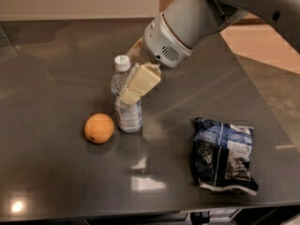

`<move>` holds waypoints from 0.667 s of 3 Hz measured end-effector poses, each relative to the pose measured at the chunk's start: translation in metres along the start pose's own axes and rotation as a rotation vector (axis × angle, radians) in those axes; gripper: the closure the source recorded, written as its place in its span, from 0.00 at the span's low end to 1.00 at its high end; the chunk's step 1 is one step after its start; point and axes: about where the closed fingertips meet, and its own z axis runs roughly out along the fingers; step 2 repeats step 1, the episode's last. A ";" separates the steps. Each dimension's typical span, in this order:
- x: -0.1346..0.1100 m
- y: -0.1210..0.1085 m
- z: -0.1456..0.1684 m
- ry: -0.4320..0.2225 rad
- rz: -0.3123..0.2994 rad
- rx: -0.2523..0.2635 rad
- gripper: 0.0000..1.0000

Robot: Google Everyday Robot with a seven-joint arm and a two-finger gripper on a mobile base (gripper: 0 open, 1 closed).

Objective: Move blue plastic bottle near orange

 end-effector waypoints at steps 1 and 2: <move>0.000 0.000 0.000 0.000 0.000 0.000 0.00; 0.000 0.000 0.000 0.000 0.000 0.000 0.00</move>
Offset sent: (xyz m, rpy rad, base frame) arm 0.0000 0.0000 0.0000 0.0000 0.0000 0.0000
